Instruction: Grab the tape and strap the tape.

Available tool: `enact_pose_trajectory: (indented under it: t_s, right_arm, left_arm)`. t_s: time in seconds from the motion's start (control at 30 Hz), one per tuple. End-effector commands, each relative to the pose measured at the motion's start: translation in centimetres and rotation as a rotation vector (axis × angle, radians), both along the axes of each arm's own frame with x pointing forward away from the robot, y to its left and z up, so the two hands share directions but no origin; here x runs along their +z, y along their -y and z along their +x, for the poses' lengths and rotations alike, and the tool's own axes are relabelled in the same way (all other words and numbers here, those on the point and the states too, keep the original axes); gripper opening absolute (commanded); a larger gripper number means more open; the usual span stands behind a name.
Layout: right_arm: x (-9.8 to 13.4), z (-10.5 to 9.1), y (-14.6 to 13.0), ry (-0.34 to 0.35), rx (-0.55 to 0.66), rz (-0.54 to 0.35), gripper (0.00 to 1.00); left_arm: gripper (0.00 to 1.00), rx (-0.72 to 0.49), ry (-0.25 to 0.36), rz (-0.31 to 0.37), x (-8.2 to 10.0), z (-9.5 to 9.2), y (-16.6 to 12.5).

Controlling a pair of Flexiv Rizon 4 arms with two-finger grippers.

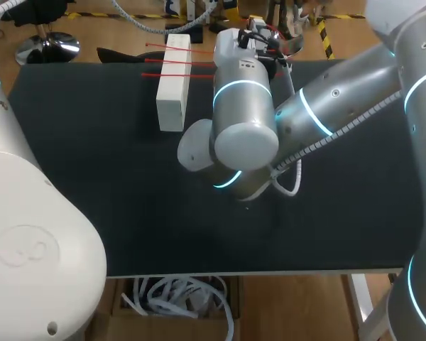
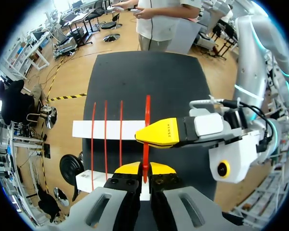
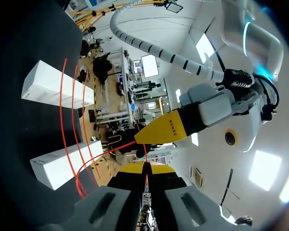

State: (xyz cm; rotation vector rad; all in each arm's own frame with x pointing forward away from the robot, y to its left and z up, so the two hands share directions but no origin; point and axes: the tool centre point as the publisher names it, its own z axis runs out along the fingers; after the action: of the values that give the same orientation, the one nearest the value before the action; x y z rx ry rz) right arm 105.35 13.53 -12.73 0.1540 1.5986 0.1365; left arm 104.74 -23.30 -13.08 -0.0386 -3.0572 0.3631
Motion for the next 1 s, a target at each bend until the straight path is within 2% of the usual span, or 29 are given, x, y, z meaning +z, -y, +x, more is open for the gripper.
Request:
enact_pose_trajectory:
  t_s: [0.03, 1.0]
  right_arm:
    - [0.36, 0.20, 0.10, -0.007, 0.005, 0.000, 0.00]
    - [0.23, -0.01, -0.50, -0.018, 0.041, 0.003, 0.00]
  left_arm:
    - [0.00, 0.001, 0.000, 0.004, 0.11, 0.00, 0.06]
    - [0.00, 0.001, 0.000, 0.004, 0.11, 0.00, 0.06]
